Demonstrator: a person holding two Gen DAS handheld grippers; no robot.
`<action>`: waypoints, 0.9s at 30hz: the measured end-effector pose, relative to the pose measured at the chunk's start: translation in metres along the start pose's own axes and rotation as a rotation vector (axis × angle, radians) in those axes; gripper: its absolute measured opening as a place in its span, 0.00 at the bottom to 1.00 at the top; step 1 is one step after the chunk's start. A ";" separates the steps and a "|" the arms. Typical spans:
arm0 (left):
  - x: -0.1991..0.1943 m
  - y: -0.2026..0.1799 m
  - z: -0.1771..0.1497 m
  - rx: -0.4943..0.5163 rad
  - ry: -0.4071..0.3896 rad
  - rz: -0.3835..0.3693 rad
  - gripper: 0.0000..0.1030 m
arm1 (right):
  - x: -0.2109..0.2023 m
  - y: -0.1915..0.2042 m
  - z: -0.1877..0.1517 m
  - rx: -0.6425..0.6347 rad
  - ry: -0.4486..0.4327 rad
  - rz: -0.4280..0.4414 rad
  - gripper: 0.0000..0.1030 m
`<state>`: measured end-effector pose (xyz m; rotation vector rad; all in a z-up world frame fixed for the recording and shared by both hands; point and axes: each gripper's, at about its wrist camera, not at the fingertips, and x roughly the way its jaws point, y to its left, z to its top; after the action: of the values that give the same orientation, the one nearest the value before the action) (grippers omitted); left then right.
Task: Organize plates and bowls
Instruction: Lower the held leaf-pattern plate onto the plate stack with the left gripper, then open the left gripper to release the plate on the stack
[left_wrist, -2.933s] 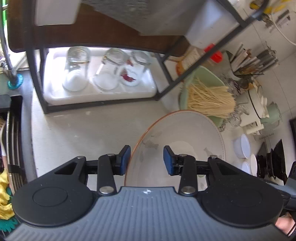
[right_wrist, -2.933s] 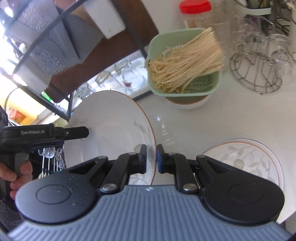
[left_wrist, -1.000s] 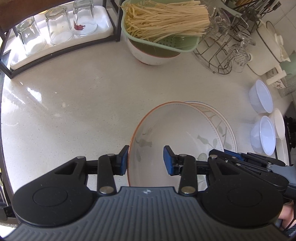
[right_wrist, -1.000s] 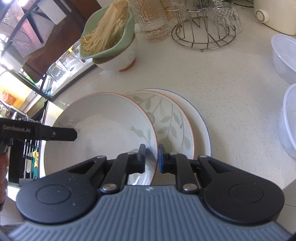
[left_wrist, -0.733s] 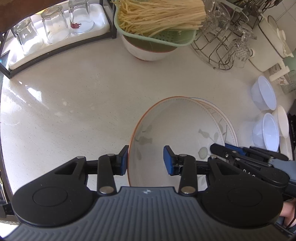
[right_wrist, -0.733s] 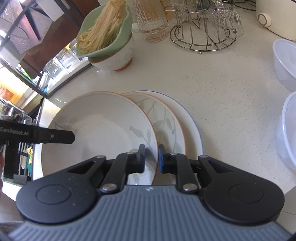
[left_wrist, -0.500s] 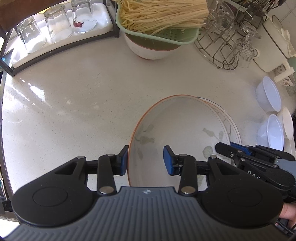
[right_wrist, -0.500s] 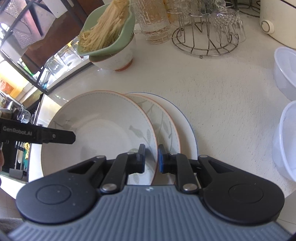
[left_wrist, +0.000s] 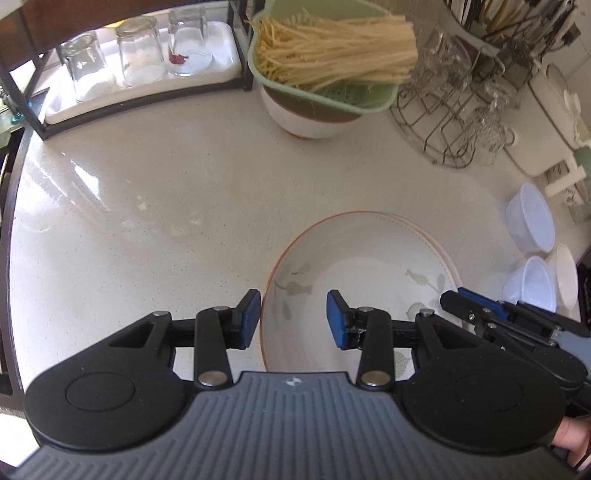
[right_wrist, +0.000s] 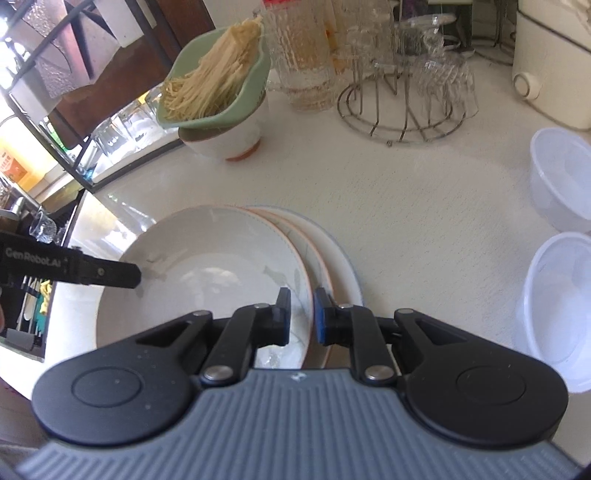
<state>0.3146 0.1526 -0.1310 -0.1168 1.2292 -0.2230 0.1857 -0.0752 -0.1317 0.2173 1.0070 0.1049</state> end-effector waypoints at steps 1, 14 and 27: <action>-0.004 -0.002 -0.002 -0.007 -0.011 -0.004 0.43 | -0.002 -0.001 0.000 0.000 -0.006 0.002 0.16; -0.048 -0.024 -0.037 -0.069 -0.123 -0.006 0.43 | -0.042 -0.014 0.001 -0.060 -0.112 0.027 0.17; -0.108 -0.060 -0.066 -0.045 -0.264 -0.050 0.44 | -0.115 0.000 0.000 -0.100 -0.240 0.069 0.16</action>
<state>0.2113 0.1215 -0.0412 -0.2092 0.9694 -0.2159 0.1250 -0.0965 -0.0365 0.1689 0.7533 0.1870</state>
